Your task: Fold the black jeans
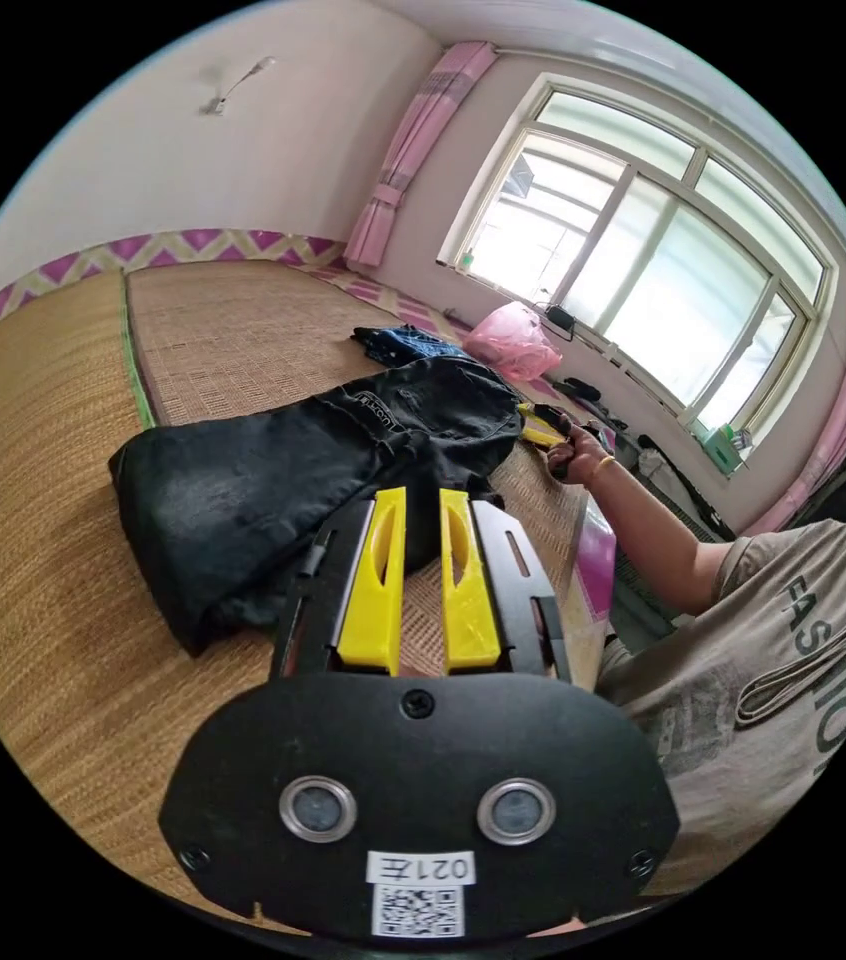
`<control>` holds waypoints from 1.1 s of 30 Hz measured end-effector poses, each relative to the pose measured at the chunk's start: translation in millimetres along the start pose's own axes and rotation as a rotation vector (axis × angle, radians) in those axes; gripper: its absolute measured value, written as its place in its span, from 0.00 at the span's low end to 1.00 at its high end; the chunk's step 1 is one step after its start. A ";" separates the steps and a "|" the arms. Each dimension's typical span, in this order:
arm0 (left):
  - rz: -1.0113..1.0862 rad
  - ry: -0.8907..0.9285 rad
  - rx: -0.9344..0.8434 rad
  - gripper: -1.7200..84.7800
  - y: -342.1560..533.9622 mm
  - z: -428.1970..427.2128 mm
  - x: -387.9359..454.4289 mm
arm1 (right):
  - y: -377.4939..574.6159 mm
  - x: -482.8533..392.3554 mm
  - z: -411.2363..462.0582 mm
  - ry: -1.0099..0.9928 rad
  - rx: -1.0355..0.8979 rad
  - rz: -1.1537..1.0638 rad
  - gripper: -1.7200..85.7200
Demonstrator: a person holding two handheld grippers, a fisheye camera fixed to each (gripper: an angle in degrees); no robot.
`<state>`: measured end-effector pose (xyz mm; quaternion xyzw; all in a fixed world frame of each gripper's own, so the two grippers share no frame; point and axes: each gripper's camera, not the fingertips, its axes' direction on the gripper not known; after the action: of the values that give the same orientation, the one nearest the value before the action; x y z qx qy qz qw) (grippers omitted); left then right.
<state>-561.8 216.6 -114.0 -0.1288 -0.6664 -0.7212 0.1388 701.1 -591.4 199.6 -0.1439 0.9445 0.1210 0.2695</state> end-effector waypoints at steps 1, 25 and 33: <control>-0.007 -0.002 0.007 0.08 5.3 -7.9 -2.2 | -4.9 -3.8 6.1 -0.017 -0.004 0.010 0.15; -0.290 0.022 0.272 0.01 183.8 -200.3 -114.0 | 503.6 -730.8 408.6 0.535 -0.352 -1.798 0.08; -0.312 0.035 0.272 0.01 184.8 -188.0 -140.2 | 563.1 -745.4 475.6 0.600 -0.367 -1.878 0.09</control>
<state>-363.1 19.7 -9.8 0.0086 -0.7671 -0.6393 0.0532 1343.1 231.5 297.4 -0.8951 0.4437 -0.0384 -0.0200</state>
